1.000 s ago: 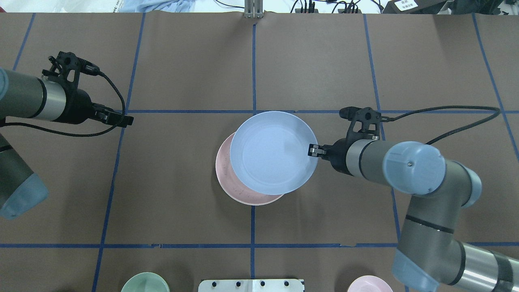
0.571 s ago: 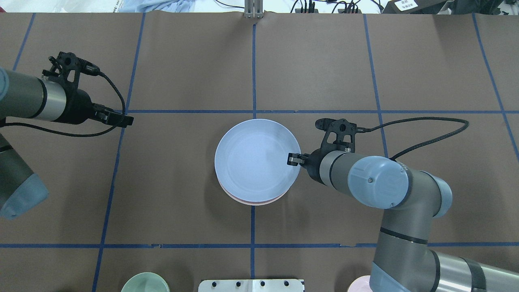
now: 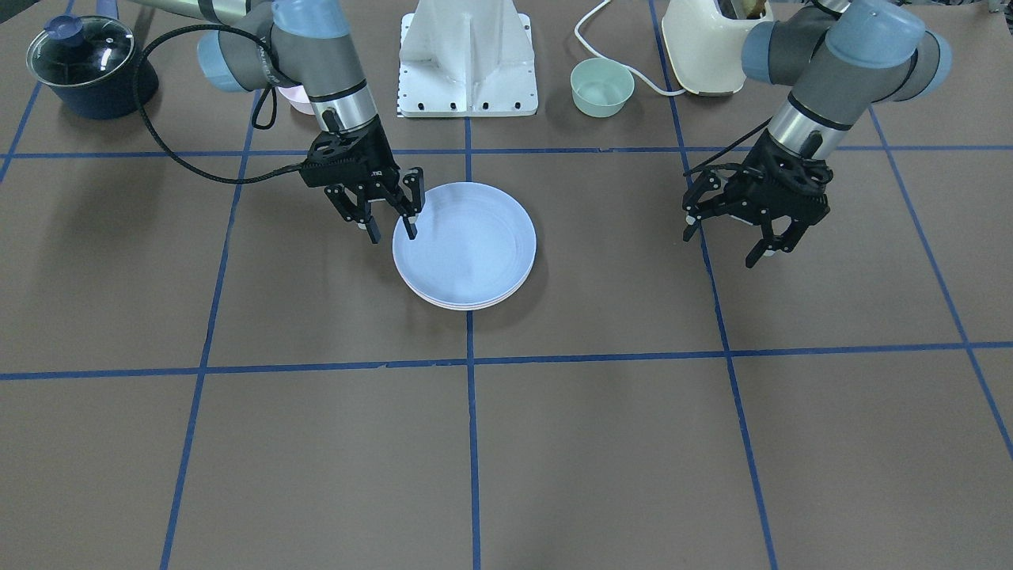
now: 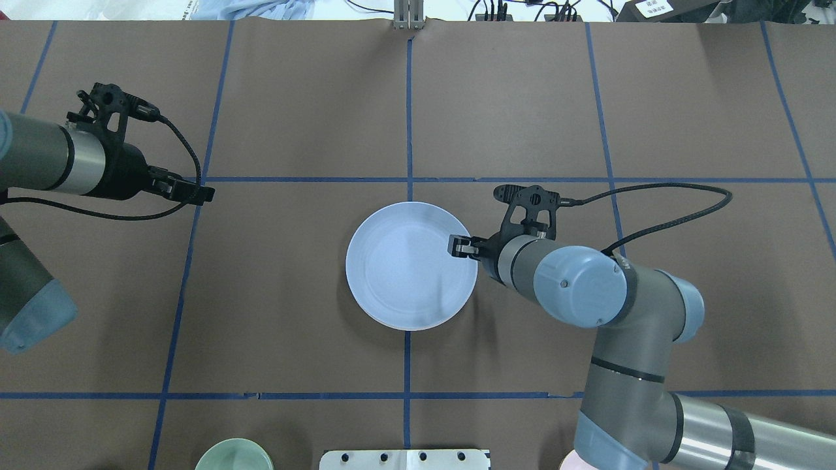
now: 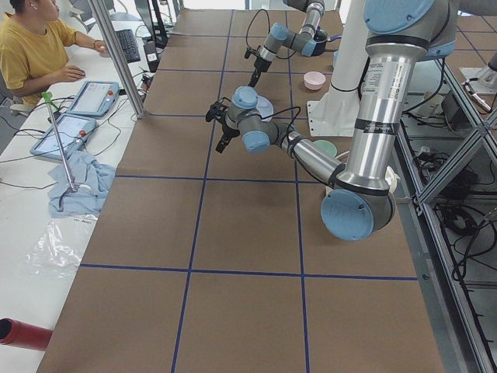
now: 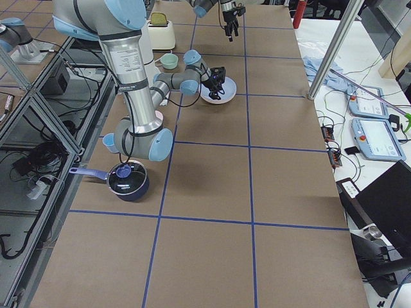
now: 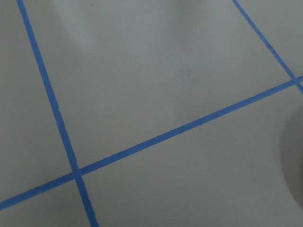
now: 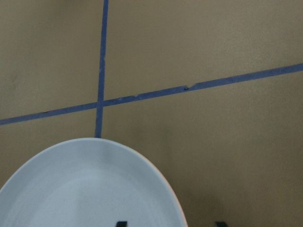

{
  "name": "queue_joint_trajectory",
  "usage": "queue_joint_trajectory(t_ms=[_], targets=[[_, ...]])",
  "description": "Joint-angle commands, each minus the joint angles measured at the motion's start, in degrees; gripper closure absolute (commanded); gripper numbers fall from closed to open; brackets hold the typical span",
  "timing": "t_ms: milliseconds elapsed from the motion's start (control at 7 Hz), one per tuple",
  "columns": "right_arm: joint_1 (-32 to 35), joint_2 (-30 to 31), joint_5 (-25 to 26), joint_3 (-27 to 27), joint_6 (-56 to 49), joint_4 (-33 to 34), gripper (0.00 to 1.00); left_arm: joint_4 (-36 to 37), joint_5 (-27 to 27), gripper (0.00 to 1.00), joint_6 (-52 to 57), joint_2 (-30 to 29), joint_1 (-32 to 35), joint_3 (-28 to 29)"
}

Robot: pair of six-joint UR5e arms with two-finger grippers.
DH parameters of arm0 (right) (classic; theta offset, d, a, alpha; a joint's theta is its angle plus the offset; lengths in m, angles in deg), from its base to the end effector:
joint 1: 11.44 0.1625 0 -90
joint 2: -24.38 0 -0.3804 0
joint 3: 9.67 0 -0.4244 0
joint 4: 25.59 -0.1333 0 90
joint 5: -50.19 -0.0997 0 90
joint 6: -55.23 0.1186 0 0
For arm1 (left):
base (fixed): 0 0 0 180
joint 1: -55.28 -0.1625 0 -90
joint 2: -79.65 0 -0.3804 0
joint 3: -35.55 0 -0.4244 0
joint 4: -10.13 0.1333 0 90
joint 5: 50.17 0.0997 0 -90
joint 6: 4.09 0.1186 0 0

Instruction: Stack three plates with pink and blue

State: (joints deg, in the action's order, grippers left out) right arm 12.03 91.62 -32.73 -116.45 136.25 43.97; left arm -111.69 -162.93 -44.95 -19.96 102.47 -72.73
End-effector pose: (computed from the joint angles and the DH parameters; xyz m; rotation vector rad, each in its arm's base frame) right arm -0.5155 -0.3851 0.2157 0.4013 -0.9763 0.2937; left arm 0.3323 -0.4873 0.3081 0.5258 0.9548 0.2375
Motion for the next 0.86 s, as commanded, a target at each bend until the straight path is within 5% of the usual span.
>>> queue_joint_trajectory(t_ms=[0,286,714], targets=[[10.1,-0.2,-12.3,-4.5,-10.2,10.4,0.0,0.1,0.0,0.0,0.7,0.2,0.2,0.1],[22.7,1.0,-26.3,-5.5,-27.9,17.3,0.0,1.5,-0.3,0.0,8.4,1.7,3.8,-0.2],[40.6,12.3,-43.7,-5.4,-54.7,17.2,0.0,3.6,-8.4,0.0,35.6,9.1,21.5,1.7]])
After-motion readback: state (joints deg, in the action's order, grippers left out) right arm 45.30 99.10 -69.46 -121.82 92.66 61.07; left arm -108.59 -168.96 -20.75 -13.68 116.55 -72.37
